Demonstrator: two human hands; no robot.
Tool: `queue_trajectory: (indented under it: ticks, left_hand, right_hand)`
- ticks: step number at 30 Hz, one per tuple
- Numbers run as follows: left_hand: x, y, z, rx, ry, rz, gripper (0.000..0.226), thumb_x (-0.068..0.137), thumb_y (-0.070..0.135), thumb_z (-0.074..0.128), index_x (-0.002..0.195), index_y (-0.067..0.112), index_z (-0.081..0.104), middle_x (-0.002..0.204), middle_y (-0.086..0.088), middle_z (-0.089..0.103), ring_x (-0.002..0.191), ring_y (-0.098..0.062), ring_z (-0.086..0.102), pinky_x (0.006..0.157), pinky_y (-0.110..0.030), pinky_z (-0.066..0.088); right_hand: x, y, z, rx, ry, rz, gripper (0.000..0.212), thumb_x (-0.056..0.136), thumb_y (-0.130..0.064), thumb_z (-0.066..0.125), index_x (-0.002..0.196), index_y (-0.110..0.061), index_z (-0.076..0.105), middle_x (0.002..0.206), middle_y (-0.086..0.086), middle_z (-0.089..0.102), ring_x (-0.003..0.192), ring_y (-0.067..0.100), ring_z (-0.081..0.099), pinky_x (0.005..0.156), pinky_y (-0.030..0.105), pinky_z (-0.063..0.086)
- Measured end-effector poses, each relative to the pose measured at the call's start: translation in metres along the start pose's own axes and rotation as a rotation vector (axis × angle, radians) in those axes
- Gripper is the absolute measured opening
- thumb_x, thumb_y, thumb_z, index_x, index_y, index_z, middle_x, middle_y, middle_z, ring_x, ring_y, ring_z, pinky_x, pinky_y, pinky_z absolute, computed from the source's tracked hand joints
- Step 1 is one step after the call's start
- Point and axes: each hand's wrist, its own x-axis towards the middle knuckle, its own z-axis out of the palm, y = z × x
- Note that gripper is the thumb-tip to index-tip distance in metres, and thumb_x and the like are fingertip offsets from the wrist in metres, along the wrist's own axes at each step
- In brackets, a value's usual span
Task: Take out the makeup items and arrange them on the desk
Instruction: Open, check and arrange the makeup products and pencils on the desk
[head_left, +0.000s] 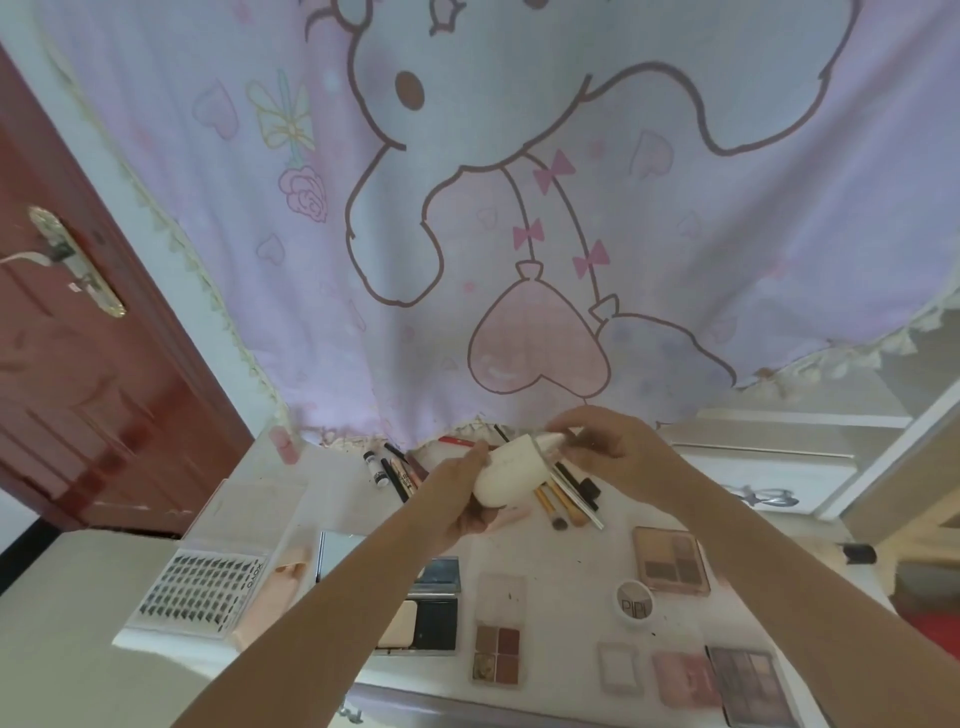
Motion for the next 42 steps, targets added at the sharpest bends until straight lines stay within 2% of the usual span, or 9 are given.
queue_trajectory:
  ticks: [3, 8, 15, 18, 23, 27, 33, 37, 42]
  left_hand:
    - [-0.005, -0.004, 0.003, -0.052, -0.036, 0.007, 0.029, 0.098, 0.031, 0.037, 0.084, 0.009, 0.050, 0.057, -0.007, 0.055, 0.028, -0.007, 0.046, 0.029, -0.011, 0.036]
    - [-0.013, -0.016, 0.004, -0.006, -0.144, 0.001, 0.033, 0.098, 0.033, 0.034, 0.095, 0.006, 0.052, 0.045, -0.002, 0.060, 0.030, -0.007, 0.050, 0.031, -0.012, 0.040]
    - [-0.025, -0.036, 0.003, 0.017, -0.185, -0.021, 0.030, 0.098, 0.031, 0.035, 0.091, 0.009, 0.053, 0.057, -0.008, 0.057, 0.032, -0.007, 0.050, 0.031, -0.013, 0.040]
    - [-0.036, -0.045, 0.000, 0.027, -0.188, -0.024, 0.029, 0.098, 0.030, 0.036, 0.088, 0.009, 0.053, 0.059, -0.008, 0.059, 0.033, -0.007, 0.052, 0.032, -0.013, 0.042]
    - [-0.062, -0.070, -0.008, 0.068, -0.238, -0.083, 0.025, 0.097, 0.027, 0.039, 0.088, 0.010, 0.054, 0.077, -0.011, 0.060, 0.043, -0.008, 0.061, 0.044, -0.016, 0.052]
    - [-0.079, -0.095, -0.016, 0.052, -0.268, -0.130, 0.016, 0.096, 0.019, 0.044, 0.089, 0.009, 0.054, 0.085, -0.012, 0.063, 0.057, -0.013, 0.067, 0.054, -0.019, 0.057]
    - [-0.091, -0.123, -0.012, -0.076, -0.243, -0.214, 0.015, 0.097, 0.016, 0.042, 0.090, 0.008, 0.054, 0.084, -0.011, 0.060, 0.058, -0.015, 0.066, 0.051, -0.020, 0.056]
    - [-0.084, -0.134, -0.001, -0.130, -0.229, -0.246, 0.020, 0.098, 0.018, 0.040, 0.089, 0.007, 0.055, 0.081, -0.012, 0.061, 0.050, -0.010, 0.066, 0.051, -0.020, 0.057]
    - [-0.065, -0.147, 0.024, -0.209, -0.094, -0.271, 0.018, 0.097, 0.014, 0.040, 0.091, 0.005, 0.054, 0.085, -0.012, 0.060, 0.064, -0.017, 0.065, 0.054, -0.021, 0.057]
  right_hand:
    - [-0.004, 0.006, -0.002, 0.334, -0.014, 0.064, 0.037, 0.084, 0.013, 0.048, 0.083, -0.021, 0.063, 0.100, -0.005, 0.061, 0.074, -0.007, 0.061, 0.070, 0.012, 0.050]
    - [-0.009, 0.019, 0.007, 0.391, 0.101, 0.176, 0.022, 0.079, 0.009, 0.059, 0.069, -0.009, 0.056, 0.101, 0.001, 0.061, 0.074, 0.000, 0.063, 0.063, 0.008, 0.050]
    - [-0.033, 0.035, 0.017, 0.425, 0.051, 0.297, 0.045, 0.077, 0.025, 0.049, 0.113, 0.000, 0.058, 0.080, -0.004, 0.066, 0.063, -0.004, 0.063, 0.064, 0.018, 0.050]
    - [-0.045, 0.029, 0.022, 0.376, 0.109, 0.292, 0.043, 0.077, 0.023, 0.051, 0.105, -0.008, 0.061, 0.082, -0.002, 0.062, 0.056, -0.009, 0.059, 0.055, 0.006, 0.047]
    - [-0.071, 0.024, 0.039, 0.671, 0.087, 0.501, 0.032, 0.088, 0.015, 0.039, 0.078, -0.002, 0.064, 0.056, 0.003, 0.066, 0.046, 0.008, 0.060, 0.045, 0.015, 0.050]
    - [-0.089, 0.027, 0.058, 0.546, 0.009, 0.502, 0.023, 0.084, 0.013, 0.050, 0.071, -0.004, 0.059, 0.052, -0.001, 0.064, 0.053, 0.013, 0.061, 0.053, 0.017, 0.054]
    - [-0.102, 0.050, 0.070, 0.303, -0.119, 0.468, 0.038, 0.078, 0.014, 0.058, 0.087, -0.024, 0.059, 0.087, -0.005, 0.063, 0.079, 0.006, 0.062, 0.068, 0.013, 0.054]
    - [-0.100, 0.066, 0.060, 0.252, -0.166, 0.431, 0.040, 0.077, 0.017, 0.056, 0.080, -0.022, 0.063, 0.085, -0.009, 0.063, 0.069, -0.010, 0.062, 0.065, 0.007, 0.049]
    - [-0.078, 0.097, 0.046, 0.325, -0.300, 0.545, 0.039, 0.082, 0.017, 0.048, 0.071, -0.016, 0.066, 0.064, 0.001, 0.064, 0.057, 0.014, 0.047, 0.052, 0.015, 0.040]
